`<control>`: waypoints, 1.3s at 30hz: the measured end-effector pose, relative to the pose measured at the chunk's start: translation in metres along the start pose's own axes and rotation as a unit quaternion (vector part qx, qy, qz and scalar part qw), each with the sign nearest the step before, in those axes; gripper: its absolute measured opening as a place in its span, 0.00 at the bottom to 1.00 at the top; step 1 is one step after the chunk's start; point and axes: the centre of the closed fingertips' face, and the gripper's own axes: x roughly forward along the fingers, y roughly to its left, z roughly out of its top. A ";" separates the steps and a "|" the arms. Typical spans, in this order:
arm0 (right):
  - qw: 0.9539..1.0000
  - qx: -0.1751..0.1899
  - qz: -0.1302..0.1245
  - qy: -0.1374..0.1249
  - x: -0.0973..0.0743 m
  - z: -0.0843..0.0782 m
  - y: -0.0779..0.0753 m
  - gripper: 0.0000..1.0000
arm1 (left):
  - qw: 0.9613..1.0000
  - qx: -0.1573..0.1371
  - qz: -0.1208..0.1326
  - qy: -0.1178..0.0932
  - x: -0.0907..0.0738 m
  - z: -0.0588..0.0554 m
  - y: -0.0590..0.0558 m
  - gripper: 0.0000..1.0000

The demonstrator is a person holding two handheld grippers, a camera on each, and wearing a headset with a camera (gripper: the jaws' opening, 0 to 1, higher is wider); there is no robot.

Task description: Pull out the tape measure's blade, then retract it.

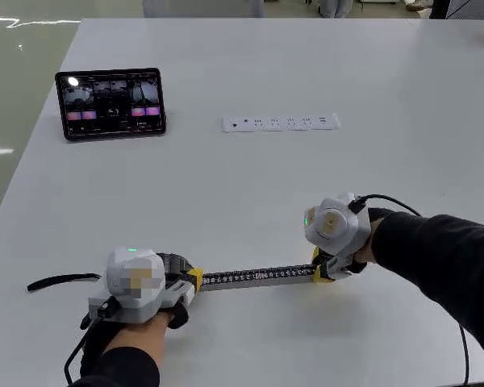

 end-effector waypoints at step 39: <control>1.000 -0.006 0.000 -0.005 0.008 0.024 0.004 0.09 | 1.000 0.005 -0.003 0.000 0.001 0.000 -0.002 0.63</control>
